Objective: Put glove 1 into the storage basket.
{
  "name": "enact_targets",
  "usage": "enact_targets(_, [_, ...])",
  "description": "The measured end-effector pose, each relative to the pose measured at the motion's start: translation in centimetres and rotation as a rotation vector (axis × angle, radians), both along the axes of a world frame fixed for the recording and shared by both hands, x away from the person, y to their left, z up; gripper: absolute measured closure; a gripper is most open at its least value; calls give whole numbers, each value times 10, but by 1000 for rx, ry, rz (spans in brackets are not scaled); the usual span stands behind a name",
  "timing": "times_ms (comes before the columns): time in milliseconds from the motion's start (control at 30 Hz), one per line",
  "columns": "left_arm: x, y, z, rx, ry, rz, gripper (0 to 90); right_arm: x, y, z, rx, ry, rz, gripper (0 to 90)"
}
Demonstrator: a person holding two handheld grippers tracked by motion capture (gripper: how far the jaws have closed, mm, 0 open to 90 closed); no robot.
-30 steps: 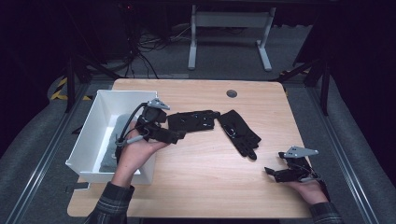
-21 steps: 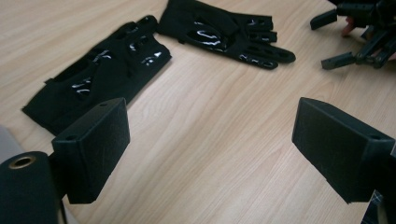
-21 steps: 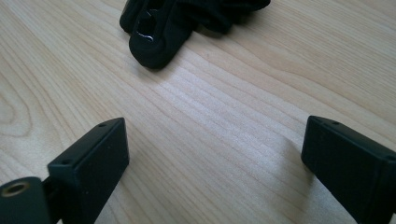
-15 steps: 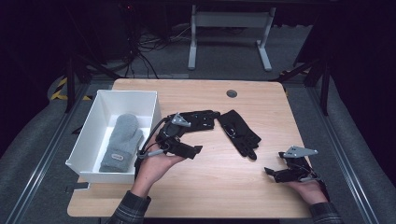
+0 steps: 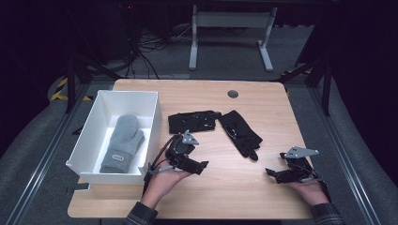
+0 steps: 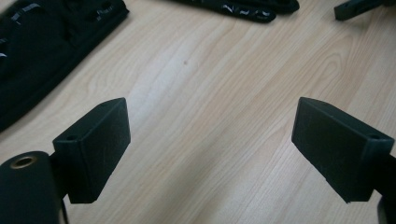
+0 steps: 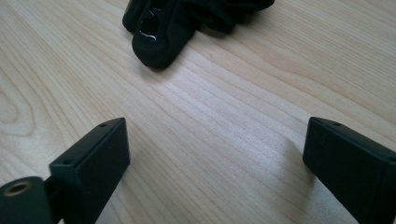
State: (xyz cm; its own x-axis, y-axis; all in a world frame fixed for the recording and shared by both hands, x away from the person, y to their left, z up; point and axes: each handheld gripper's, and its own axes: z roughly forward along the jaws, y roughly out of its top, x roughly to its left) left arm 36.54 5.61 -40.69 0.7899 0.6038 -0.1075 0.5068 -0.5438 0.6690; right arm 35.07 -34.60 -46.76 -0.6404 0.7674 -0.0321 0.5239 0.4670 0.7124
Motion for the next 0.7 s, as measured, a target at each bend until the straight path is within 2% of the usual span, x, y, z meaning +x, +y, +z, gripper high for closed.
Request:
enact_targets(133, [-4,-1,-16,19,-2,-10,122,2,3,7,-17,-1,-14,159])
enact_targets(233, [-8,4,-30,20,-11,6,120,6,9,15,5,-24,-15,173])
enact_targets(333, [-10,8,-41,43,-3,23,107,12,20,23,33,-29,-3,260])
enact_targets(400, [-13,11,-47,54,1,25,106,16,26,26,61,-20,20,359])
enact_targets(467, [-16,12,-55,78,-4,32,104,18,33,30,85,-22,55,495])
enact_targets(567, [-18,10,-60,102,-6,14,71,23,41,35,110,-27,82,667])
enact_targets(600, [-19,10,-61,115,-24,7,66,26,44,36,116,-22,90,703])
enact_targets(667, [-18,9,-63,112,-25,-15,28,31,51,37,122,-18,106,813])
enact_targets(700, [-18,9,-63,112,-25,-15,0,31,51,37,122,-18,106,813])
